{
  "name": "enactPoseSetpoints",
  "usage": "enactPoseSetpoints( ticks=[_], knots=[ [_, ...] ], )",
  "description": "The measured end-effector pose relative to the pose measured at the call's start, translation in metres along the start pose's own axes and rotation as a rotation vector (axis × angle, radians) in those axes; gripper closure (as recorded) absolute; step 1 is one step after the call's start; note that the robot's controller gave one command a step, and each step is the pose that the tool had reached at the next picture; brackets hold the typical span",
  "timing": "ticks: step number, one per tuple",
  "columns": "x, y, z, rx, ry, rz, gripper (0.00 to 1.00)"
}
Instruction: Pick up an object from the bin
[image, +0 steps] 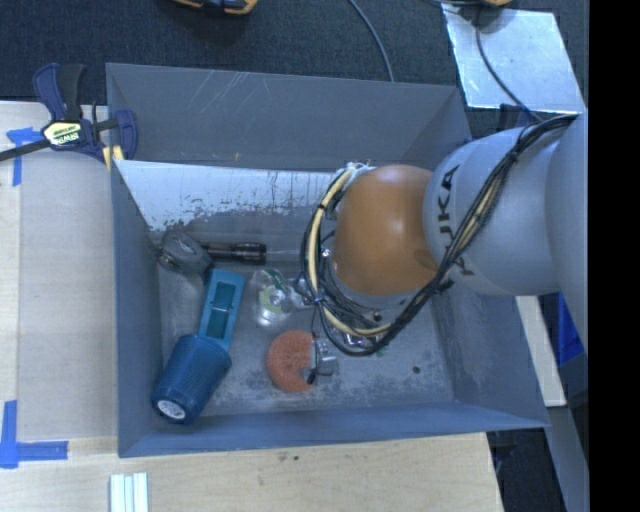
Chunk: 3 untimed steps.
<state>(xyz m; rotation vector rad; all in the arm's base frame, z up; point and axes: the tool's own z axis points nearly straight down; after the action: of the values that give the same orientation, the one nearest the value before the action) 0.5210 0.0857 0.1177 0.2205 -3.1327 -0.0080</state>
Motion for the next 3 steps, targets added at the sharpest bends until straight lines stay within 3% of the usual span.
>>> enactPoseSetpoints(
  ticks=[1, 2, 3],
  knots=[
    [-0.005, 0.000, -0.004, 0.000, -0.012, 0.018, 0.00],
    [-0.027, -0.054, -0.013, 0.002, -0.016, -0.004, 0.00],
    [-0.011, 0.002, 0.046, -0.004, -0.023, 0.087, 0.00]
  ],
)
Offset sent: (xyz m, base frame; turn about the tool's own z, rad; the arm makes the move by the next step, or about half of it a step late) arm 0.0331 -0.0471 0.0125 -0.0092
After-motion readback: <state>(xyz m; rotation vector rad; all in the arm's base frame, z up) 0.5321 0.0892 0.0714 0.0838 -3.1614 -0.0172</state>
